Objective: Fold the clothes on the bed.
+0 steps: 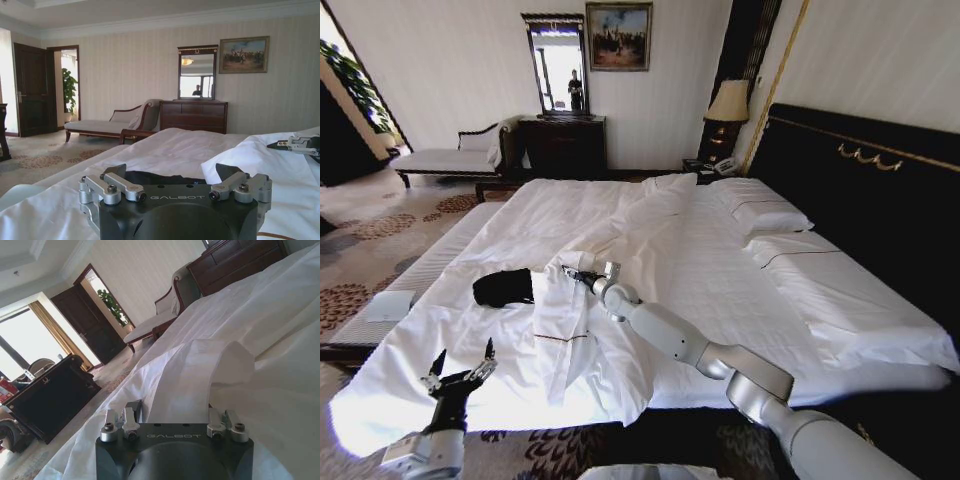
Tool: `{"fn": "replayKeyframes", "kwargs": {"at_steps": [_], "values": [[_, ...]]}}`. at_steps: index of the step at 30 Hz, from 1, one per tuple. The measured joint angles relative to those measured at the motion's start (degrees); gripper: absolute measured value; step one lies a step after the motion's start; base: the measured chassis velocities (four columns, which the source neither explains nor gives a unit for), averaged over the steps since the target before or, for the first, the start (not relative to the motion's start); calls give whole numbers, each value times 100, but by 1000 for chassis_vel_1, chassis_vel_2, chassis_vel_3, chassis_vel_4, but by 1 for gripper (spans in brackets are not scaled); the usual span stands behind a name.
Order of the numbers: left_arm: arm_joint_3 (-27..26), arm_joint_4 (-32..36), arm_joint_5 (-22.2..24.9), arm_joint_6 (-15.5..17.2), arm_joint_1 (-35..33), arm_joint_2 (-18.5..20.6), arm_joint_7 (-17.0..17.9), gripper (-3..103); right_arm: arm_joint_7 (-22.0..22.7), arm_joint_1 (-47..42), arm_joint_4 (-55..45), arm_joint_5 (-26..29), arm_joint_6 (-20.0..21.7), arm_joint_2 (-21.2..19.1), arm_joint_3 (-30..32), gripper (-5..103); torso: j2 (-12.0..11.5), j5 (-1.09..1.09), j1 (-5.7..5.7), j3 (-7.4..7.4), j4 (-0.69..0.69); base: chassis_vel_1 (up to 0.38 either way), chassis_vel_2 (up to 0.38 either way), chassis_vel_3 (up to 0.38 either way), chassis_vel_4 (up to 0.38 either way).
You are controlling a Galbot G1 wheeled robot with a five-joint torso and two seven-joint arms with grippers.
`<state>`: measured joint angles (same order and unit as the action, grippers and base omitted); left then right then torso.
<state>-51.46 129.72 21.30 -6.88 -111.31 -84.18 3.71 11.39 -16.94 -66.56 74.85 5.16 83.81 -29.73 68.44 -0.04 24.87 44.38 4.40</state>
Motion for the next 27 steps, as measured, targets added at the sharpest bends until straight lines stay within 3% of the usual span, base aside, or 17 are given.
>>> {"fn": "replayKeyframes", "kwargs": {"at_steps": [2,5,8,11,15,21,27], "values": [[-8,4,2,-2,0,4,1,100,-9,-4,-18,-8,-23,-12,-4,47,0,0,0,0,0,0,0,0,0],[-10,10,4,-3,-2,8,2,100,-30,-8,-32,-14,-43,-22,-12,41,0,0,0,0,0,0,0,0,0],[-23,17,8,-3,-1,17,6,100,-78,-18,-35,-40,-110,-28,-19,25,0,0,0,0,0,0,0,0,0],[-28,17,11,-3,3,16,9,100,-133,-32,-33,-64,-201,-30,-24,20,0,0,0,0,0,0,0,0,0],[-27,23,11,-7,3,5,11,100,-205,-101,-200,-72,-325,-98,22,2,0,0,0,0,-1,0,0,0,0],[-31,38,24,-22,3,4,13,100,-134,-374,-837,-64,-371,-290,319,1,0,0,0,0,0,0,0,0,0],[-14,43,55,-42,20,17,18,100,206,-951,-1816,-64,-423,-646,874,1,0,1,0,0,0,0,0,0,0]]}}
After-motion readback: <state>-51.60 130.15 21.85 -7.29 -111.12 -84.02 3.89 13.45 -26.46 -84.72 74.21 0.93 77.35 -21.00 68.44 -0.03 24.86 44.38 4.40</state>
